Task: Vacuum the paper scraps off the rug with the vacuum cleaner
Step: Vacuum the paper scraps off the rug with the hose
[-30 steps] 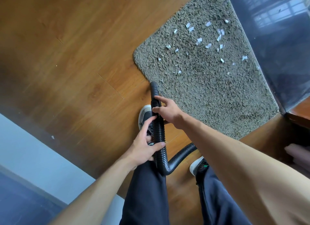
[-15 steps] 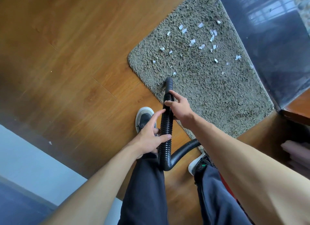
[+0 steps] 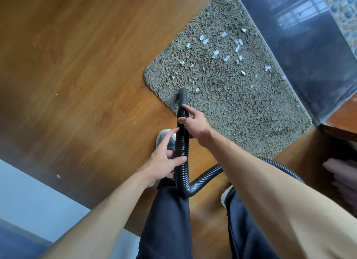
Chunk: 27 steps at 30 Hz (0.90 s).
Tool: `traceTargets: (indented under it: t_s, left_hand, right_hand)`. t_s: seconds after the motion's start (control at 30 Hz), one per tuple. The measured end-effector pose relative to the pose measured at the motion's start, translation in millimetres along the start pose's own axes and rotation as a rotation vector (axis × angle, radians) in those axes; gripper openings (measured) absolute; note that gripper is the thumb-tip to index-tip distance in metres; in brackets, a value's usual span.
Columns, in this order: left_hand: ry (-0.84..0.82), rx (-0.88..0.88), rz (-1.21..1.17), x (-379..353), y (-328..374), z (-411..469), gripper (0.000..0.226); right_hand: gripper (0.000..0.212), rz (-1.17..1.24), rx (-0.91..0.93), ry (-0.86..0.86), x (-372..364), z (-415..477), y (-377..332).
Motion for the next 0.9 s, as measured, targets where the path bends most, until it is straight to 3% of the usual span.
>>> traceTargets:
  t_s: [0.4, 0.7, 0.9]
  left_hand:
    - [-0.118, 0.004, 0.215, -23, 41, 19, 0.077]
    - [-0.077, 0.044, 0.248, -4, 40, 14, 0.075]
    - [-0.1, 0.084, 0.301, -30, 47, 23, 0.076]
  right_hand:
    - [0.057, 0.235, -0.068, 0.125, 56, -5, 1]
    - [0.06, 0.263, -0.072, 0.022, 34, 1, -9]
    - [0.063, 0.28, -0.081, 0.016, 68, -4, -2]
Point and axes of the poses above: each hand's wrist, its own z-axis towards the middle knuckle, its own x-axis out of the back of the hand, y = z × x, the point moved 5 cm from there along z, towards the middle knuckle, and after that the axes turned 10 degrees about z, right-handed, at the moved point
